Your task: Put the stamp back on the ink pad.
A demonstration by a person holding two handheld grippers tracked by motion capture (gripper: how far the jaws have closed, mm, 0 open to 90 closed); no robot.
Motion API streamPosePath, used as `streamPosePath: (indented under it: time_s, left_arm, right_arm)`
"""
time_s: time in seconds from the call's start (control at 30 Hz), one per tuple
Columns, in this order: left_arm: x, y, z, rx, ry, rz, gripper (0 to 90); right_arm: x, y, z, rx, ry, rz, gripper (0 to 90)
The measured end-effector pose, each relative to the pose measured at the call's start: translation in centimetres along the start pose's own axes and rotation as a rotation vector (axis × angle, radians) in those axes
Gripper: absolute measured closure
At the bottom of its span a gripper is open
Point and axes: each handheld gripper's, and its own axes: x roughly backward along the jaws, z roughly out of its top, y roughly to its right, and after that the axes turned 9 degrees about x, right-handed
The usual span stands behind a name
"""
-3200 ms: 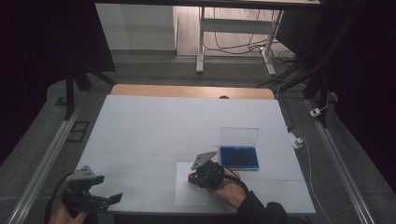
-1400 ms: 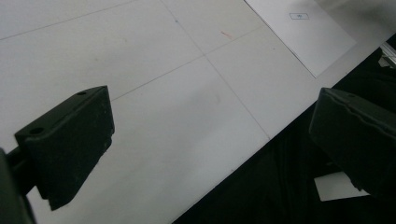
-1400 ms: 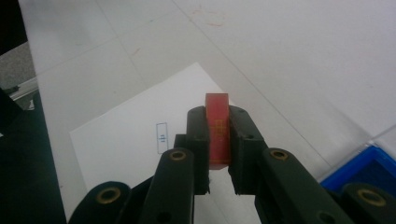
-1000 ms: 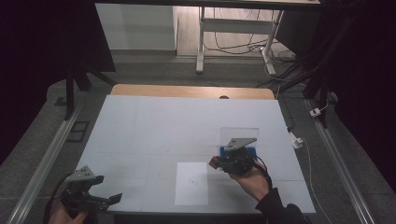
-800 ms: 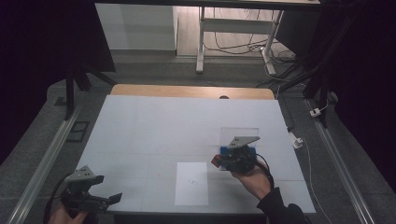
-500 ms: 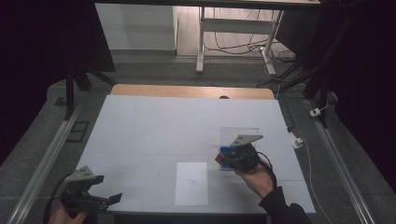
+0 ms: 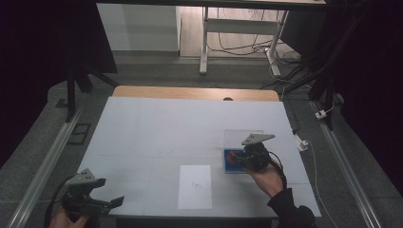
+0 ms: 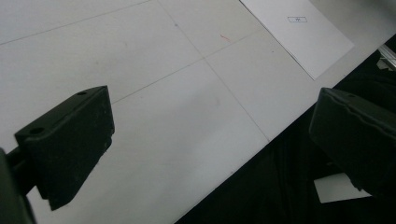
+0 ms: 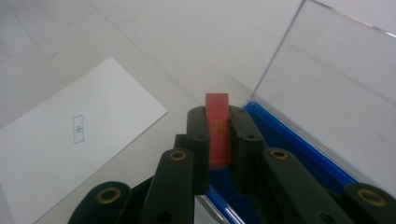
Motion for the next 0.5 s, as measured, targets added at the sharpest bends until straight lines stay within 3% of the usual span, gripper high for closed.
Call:
streamPosePath:
  time_s: [0.5]
  left_arm:
    - [0.0,0.0,0.0,-0.001,0.0,0.0,0.3]
  right_arm:
    - [0.3,1.9,-1.0,-0.029,-0.042,-0.069,79.9]
